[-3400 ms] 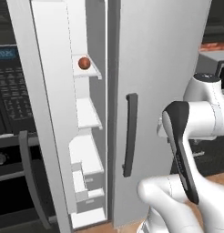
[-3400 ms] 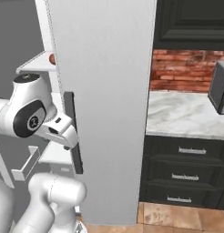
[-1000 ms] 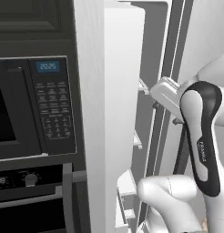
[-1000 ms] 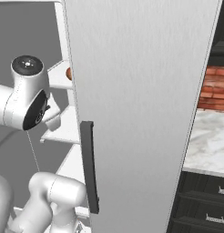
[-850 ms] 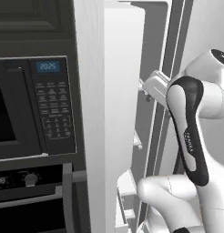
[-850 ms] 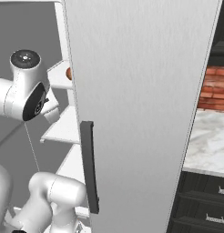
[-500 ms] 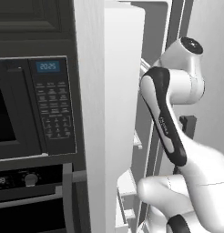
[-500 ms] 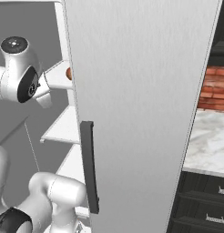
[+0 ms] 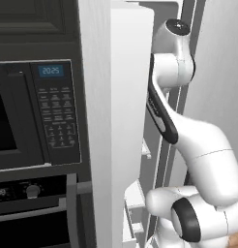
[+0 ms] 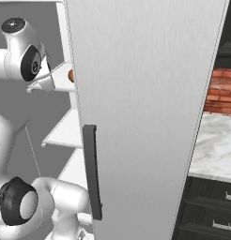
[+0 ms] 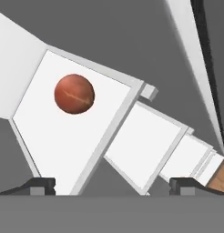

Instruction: Take the tomato and onion out of the freezer and place them in the tupperware container on the counter. Then put the tupperware containing the vegetables back in the freezer.

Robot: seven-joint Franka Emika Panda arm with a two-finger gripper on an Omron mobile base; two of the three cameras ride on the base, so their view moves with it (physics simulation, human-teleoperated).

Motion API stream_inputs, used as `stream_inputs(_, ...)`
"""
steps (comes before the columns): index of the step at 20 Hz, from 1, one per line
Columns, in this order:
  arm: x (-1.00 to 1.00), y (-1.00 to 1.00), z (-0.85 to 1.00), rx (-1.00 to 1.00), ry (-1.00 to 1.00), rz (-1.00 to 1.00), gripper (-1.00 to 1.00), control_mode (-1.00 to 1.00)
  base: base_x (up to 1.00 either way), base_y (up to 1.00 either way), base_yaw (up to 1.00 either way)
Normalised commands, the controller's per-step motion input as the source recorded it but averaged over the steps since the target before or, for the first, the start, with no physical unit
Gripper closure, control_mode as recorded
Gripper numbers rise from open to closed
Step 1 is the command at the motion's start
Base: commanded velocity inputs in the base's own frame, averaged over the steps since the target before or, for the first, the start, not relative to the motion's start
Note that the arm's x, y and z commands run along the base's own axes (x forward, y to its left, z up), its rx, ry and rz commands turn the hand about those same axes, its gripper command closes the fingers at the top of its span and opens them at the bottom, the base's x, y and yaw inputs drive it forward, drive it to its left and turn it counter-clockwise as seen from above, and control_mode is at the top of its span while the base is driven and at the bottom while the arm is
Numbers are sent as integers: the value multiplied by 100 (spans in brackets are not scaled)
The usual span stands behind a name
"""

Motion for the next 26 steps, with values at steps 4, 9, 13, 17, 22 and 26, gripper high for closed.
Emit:
stream_inputs(4,56,0,6,0,0,-14,-100,-100,0,0,0)
stream_inputs(9,34,0,0,0,0,-11,-100,-100,0,0,0)
stream_inputs(13,25,0,0,0,0,-8,-100,-100,0,0,0)
stream_inputs(17,31,0,-2,-3,0,-8,-100,-100,0,0,0)
stream_inputs(22,36,0,-13,-5,0,-8,-100,-100,0,0,0)
stream_inputs(26,27,0,-22,-1,-2,-7,-100,-100,0,0,0)
